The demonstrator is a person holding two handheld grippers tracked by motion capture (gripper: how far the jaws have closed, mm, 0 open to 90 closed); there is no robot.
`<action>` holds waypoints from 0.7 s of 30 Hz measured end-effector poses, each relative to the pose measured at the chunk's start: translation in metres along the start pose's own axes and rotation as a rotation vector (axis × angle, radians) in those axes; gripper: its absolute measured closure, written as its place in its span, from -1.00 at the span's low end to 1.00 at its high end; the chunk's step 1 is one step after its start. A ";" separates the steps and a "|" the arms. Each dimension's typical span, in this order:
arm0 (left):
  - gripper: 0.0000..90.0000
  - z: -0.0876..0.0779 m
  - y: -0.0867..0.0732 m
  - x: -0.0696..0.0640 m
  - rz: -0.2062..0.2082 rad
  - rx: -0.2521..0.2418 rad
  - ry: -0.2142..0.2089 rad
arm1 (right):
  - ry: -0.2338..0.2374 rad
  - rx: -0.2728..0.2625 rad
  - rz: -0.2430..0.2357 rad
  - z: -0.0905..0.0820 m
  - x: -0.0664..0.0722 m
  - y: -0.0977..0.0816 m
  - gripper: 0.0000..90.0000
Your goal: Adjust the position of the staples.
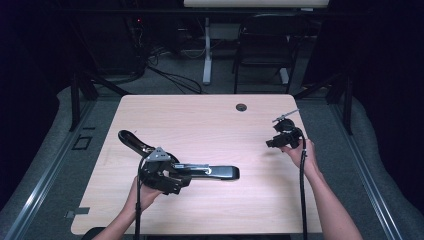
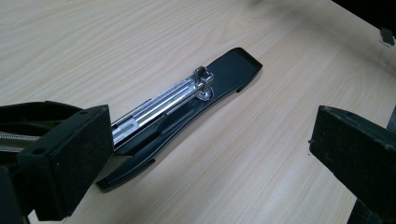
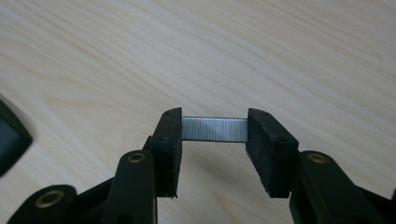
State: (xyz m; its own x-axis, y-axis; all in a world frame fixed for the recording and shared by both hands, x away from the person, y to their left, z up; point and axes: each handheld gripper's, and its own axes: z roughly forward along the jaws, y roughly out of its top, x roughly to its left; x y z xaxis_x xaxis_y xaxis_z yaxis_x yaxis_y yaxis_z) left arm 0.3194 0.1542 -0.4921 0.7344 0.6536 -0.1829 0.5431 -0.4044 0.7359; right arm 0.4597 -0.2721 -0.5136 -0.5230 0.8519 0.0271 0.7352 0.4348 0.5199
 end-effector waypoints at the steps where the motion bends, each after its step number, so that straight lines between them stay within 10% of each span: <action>1: -1.00 0.000 0.000 0.000 -0.001 0.000 -0.001 | 0.003 -0.005 0.000 -0.001 0.002 0.000 0.27; 21: -1.00 0.000 -0.003 0.010 -0.014 -0.024 0.002 | 0.081 0.049 -0.198 -0.020 0.070 -0.022 0.27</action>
State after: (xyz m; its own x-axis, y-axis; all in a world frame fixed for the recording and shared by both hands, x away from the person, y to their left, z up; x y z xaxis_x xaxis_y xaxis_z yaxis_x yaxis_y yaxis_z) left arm 0.3252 0.1616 -0.4958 0.7259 0.6604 -0.1920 0.5432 -0.3794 0.7490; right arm 0.3983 -0.2276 -0.5065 -0.6904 0.7234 -0.0019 0.6341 0.6065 0.4796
